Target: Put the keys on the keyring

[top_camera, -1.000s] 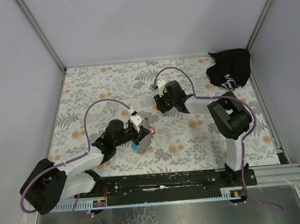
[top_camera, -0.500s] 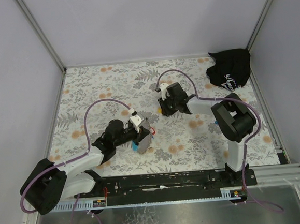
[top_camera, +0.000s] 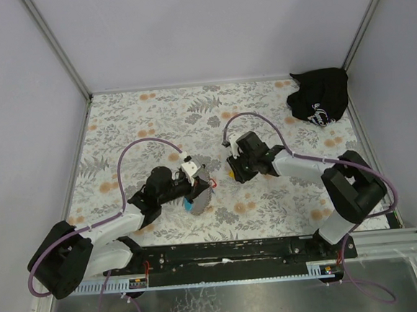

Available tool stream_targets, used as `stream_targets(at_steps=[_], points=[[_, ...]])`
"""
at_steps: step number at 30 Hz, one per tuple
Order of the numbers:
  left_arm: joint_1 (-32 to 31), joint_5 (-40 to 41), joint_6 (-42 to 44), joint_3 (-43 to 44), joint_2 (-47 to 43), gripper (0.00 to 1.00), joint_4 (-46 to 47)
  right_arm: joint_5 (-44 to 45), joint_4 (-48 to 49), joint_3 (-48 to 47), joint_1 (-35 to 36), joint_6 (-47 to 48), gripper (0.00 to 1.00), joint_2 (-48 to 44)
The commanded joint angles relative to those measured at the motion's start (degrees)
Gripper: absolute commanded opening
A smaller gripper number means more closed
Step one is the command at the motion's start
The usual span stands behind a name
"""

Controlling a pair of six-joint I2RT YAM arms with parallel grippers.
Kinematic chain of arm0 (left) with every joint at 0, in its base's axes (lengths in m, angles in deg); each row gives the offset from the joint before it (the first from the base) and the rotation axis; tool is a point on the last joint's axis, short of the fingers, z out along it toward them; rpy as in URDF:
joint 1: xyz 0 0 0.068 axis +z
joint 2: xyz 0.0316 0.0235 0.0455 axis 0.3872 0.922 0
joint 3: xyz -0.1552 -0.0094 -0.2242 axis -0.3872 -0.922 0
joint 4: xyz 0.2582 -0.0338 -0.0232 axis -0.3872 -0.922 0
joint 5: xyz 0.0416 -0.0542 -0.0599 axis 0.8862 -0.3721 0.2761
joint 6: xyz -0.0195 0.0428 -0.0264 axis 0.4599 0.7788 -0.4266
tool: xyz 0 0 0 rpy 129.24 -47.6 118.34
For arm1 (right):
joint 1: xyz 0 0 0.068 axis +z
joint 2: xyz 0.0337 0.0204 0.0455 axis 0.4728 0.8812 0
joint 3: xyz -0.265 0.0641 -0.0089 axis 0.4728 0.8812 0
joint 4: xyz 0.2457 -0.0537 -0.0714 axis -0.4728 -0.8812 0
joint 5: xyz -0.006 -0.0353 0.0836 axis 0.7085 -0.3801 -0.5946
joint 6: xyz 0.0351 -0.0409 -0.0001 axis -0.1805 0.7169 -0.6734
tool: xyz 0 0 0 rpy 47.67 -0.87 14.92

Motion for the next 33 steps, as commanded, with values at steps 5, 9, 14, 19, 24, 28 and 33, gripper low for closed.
stream_targets(at_steps=[5, 9, 14, 19, 24, 28, 33], points=[[-0.2, 0.2, 0.5, 0.2, -1.1, 0.00, 2.3, 8.5, -6.0, -0.6, 4.7, 2.6, 0.39, -5.9], [-0.2, 0.1, 0.5, 0.4, -0.7, 0.00, 2.4, 9.9, -7.0, -1.7, 5.8, 4.3, 0.35, -4.0], [-0.2, 0.2, 0.5, 0.6, -0.5, 0.00, 2.0, 11.4, -5.4, -2.7, 7.4, 5.6, 0.36, -1.4], [-0.2, 0.3, 0.5, 0.6, -0.8, 0.00, 2.0, 13.1, -3.7, -3.0, 7.5, 6.0, 0.39, 0.4], [-0.2, 0.4, 0.4, 0.7, -0.5, 0.00, 1.8, 15.3, -1.6, -3.0, 7.5, 6.3, 0.39, 2.8], [-0.2, 0.5, 0.4, 0.7, -0.6, 0.00, 1.8, 16.0, -1.0, -3.1, 7.5, 6.5, 0.38, 2.8], [-0.2, 0.5, 0.4, 0.8, -0.4, 0.00, 1.7, 17.5, -0.6, -3.2, 7.5, 7.1, 0.38, 2.9]])
